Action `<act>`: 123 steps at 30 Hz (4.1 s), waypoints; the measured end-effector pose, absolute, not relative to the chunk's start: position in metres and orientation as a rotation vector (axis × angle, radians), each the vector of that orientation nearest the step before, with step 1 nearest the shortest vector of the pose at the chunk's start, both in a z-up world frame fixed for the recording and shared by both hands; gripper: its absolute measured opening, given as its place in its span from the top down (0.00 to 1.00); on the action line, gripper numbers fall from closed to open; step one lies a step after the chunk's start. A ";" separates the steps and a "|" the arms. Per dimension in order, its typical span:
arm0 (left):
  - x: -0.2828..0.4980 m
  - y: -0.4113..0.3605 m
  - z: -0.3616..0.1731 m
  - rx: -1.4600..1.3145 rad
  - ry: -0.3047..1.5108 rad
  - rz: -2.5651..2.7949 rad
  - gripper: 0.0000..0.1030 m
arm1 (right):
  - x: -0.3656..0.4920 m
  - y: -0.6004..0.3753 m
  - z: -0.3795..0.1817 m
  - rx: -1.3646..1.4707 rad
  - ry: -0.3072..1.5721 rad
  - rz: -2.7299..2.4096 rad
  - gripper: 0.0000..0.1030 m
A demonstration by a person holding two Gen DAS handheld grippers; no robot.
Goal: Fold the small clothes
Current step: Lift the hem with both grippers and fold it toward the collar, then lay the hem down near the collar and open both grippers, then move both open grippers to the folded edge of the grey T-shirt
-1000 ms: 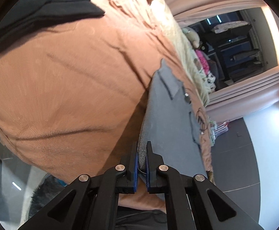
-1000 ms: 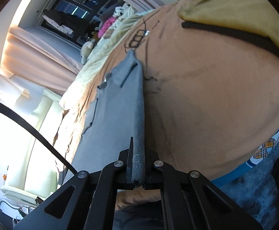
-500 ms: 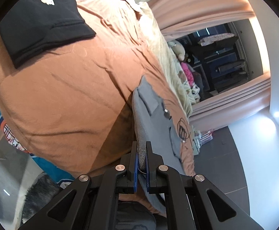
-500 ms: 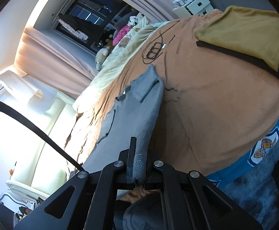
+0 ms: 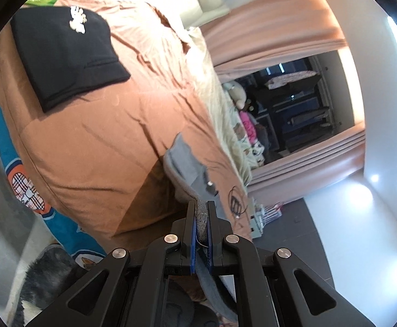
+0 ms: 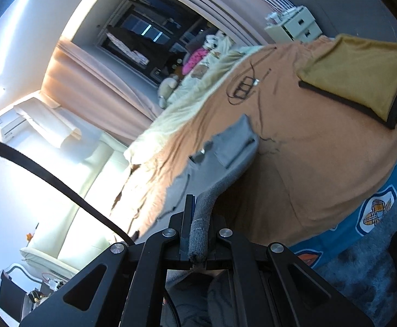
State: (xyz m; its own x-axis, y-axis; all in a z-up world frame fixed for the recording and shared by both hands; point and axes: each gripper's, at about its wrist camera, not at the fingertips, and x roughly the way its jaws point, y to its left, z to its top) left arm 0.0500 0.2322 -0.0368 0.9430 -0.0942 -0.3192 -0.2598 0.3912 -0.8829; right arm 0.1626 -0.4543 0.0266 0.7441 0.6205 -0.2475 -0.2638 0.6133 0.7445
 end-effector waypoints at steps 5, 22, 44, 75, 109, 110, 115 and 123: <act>0.030 0.227 -0.019 -1.159 0.292 0.092 0.95 | 0.155 -0.458 0.024 0.751 0.484 0.555 1.00; 0.050 0.236 -0.031 -1.147 0.321 0.131 0.95 | 0.220 -0.446 -0.007 0.740 0.509 0.544 1.00; 0.201 0.264 -0.063 -1.099 0.487 0.237 0.94 | 0.378 -0.400 -0.012 0.778 0.698 0.517 1.00; 0.330 0.295 -0.166 -1.028 0.779 0.331 0.47 | 0.507 -0.369 -0.056 0.746 0.965 0.405 0.49; 0.314 0.217 -0.169 -0.322 1.162 0.172 0.27 | 0.405 -0.302 -0.020 -0.043 1.036 0.334 0.23; 0.317 0.217 -0.171 -0.315 1.169 0.173 0.27 | 0.407 -0.300 -0.021 -0.048 1.040 0.328 0.23; 0.332 0.221 -0.179 -0.300 1.186 0.179 0.27 | 0.421 -0.288 -0.029 -0.074 1.043 0.299 0.23; 0.366 0.230 -0.190 -0.232 1.212 0.193 0.27 | 0.453 -0.285 -0.042 -0.099 1.048 0.248 0.23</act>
State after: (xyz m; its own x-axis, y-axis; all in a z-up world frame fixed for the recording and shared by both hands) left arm 0.3660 0.2295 -0.1900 0.3403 0.0235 -0.9400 -0.2698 0.9601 -0.0736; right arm 0.4528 -0.2854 -0.0420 0.4749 0.1555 -0.8662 -0.2492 0.9677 0.0370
